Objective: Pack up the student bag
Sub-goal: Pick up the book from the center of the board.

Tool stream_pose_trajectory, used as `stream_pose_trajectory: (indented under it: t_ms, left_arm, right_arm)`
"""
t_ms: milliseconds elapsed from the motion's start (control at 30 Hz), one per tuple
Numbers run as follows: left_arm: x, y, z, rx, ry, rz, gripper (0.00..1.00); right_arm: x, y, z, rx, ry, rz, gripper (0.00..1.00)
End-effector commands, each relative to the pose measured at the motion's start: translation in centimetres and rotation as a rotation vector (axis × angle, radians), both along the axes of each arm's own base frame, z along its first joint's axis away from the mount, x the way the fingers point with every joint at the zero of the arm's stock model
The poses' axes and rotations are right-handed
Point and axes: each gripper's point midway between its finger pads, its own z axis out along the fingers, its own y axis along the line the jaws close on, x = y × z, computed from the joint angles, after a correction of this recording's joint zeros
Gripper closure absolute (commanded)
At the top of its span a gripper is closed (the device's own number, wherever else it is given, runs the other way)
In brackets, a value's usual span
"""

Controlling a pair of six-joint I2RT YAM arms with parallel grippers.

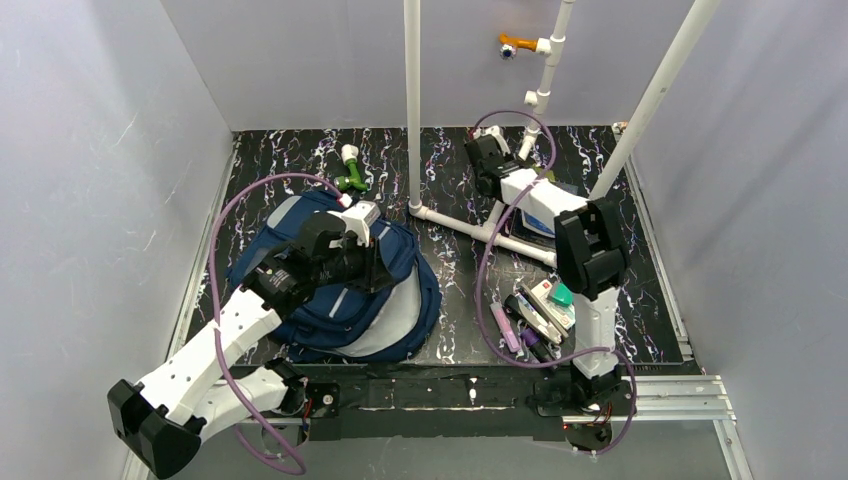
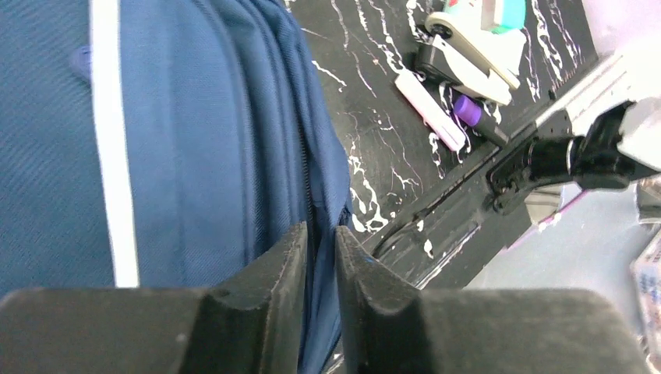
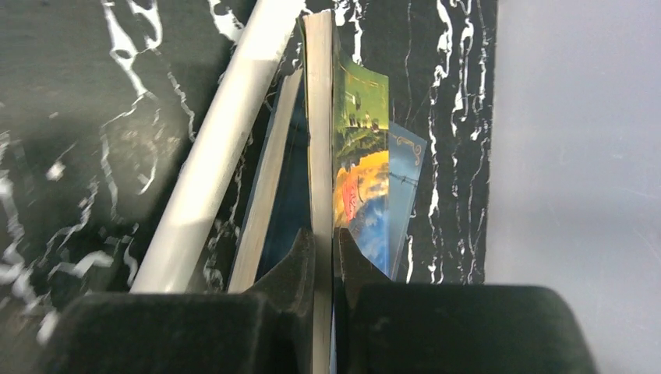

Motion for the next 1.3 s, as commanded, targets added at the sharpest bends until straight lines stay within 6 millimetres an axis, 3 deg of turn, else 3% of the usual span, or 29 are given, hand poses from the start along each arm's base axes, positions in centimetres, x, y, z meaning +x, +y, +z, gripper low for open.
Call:
stream_pose_trajectory:
  t_ms: [0, 67, 133, 233, 300, 467, 600, 800, 933, 967, 1033, 1167, 1200, 1267]
  left_arm:
    - [1.0, 0.6, -1.4, -0.007, 0.060, 0.143, 0.78]
    - [1.4, 0.7, -1.1, -0.030, 0.088, 0.218, 0.69]
    - [1.9, 0.9, -0.3, -0.073, 0.129, 0.318, 0.52]
    - [2.4, -0.4, 2.2, -0.204, 0.178, 0.379, 0.37]
    - [2.9, -1.6, 3.9, -0.300, 0.200, 0.395, 0.33]
    - [5.9, -3.6, 6.3, -0.466, 0.220, 0.473, 0.32]
    - [7.3, -4.0, 5.2, -0.582, 0.339, 0.624, 0.37]
    - [7.1, -4.9, 2.4, -0.696, 0.527, 0.717, 0.29]
    - [6.3, -3.6, 0.6, -0.524, 0.532, 0.754, 0.27]
    - [6.1, -3.4, 0.2, -0.503, 0.540, 0.765, 0.29]
    - [6.1, -3.2, -0.2, -0.507, 0.531, 0.773, 0.46]
    - [6.9, -3.3, 0.1, -0.546, 0.438, 0.717, 0.92]
    - [7.1, -3.1, 0.4, -0.544, 0.398, 0.698, 1.00]
    - [7.6, -2.6, 1.6, -0.548, 0.304, 0.662, 1.00]
  right_arm:
    - [-1.6, 2.5, 6.1, 0.232, -0.080, 0.099, 0.99]
    - [-3.0, 4.1, 7.4, 0.330, -0.093, 0.164, 0.99]
    - [-4.6, 5.8, 8.5, 0.418, -0.099, 0.238, 0.99]
    - [-7.8, 8.7, 10.2, 0.579, -0.085, 0.361, 0.99]
    - [-10.5, 11.3, 11.0, 0.678, -0.058, 0.481, 0.99]
    - [-20.2, 17.9, 12.6, 0.901, 0.042, 0.806, 0.99]
    - [-25.6, 20.7, 14.0, 1.010, 0.047, 0.957, 0.99]
    - [-28.7, 23.7, 13.7, 1.007, 0.091, 1.077, 0.99]
    - [-29.4, 25.1, 14.2, 0.966, 0.071, 1.124, 0.99]
    - [-29.5, 25.5, 14.2, 0.950, 0.069, 1.135, 0.99]
    - [-30.0, 26.0, 14.1, 0.908, 0.068, 1.149, 0.99]
    - [-31.0, 26.8, 13.6, 0.836, 0.077, 1.167, 0.98]
    - [-31.0, 26.6, 13.4, 0.839, 0.083, 1.141, 0.81]
    - [-30.5, 25.7, 12.9, 0.832, 0.093, 1.052, 0.41]
